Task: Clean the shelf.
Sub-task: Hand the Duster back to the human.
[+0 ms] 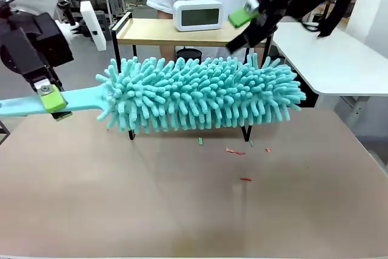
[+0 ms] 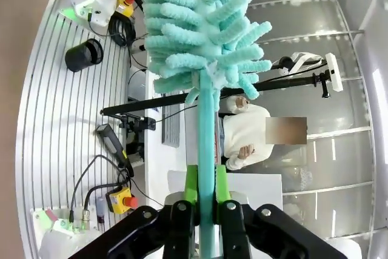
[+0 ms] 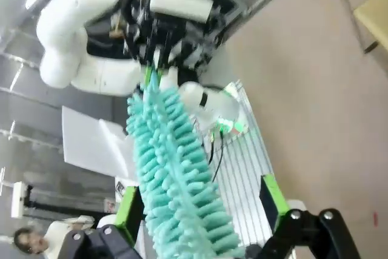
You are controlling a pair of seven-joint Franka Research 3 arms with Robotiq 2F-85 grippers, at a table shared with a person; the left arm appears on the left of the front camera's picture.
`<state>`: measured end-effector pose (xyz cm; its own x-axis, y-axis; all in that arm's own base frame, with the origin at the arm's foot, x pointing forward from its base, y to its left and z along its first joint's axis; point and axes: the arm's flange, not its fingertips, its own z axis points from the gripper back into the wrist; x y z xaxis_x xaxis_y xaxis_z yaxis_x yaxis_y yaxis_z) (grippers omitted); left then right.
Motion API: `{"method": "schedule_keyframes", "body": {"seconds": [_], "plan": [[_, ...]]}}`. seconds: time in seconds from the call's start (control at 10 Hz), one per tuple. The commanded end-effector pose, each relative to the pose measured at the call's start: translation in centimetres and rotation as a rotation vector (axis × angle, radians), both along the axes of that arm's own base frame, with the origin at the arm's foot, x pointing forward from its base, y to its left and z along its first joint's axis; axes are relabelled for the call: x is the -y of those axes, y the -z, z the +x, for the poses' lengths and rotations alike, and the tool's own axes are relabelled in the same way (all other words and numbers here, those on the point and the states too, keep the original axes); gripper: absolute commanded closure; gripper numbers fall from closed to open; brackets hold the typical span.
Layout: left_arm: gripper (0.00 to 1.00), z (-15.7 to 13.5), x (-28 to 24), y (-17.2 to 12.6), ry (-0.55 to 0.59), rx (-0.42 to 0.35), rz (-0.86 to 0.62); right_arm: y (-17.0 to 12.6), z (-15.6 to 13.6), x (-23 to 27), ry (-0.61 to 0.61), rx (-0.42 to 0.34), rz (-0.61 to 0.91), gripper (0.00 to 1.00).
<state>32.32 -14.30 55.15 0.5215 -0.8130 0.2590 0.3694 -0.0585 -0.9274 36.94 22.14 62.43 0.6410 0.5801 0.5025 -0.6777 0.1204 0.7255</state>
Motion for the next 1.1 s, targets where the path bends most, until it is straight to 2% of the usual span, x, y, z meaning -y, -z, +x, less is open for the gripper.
{"method": "schedule_keyframes", "body": {"seconds": [0.0, 0.2, 0.4, 1.0], "plan": [[0.88, 1.2, -0.8, -1.0, 0.031, 0.000, -0.012, -0.2, -0.9, -0.5, -0.130, -0.026, -0.125, 0.00], [0.88, 1.3, -0.8, -0.5, 0.045, -0.018, -0.044, 0.8, -1.0, -0.5, -0.176, -0.035, -0.130, 0.00], [0.88, 1.3, -0.7, 0.1, 0.000, -0.009, -0.025, 1.6, -2.0, -0.9, -0.320, -0.095, -0.113, 0.00], [0.88, 1.3, -0.4, 0.0, -0.016, 0.004, -0.054, 2.4, -2.0, -1.2, -0.287, -0.109, -0.142, 0.00]]}}
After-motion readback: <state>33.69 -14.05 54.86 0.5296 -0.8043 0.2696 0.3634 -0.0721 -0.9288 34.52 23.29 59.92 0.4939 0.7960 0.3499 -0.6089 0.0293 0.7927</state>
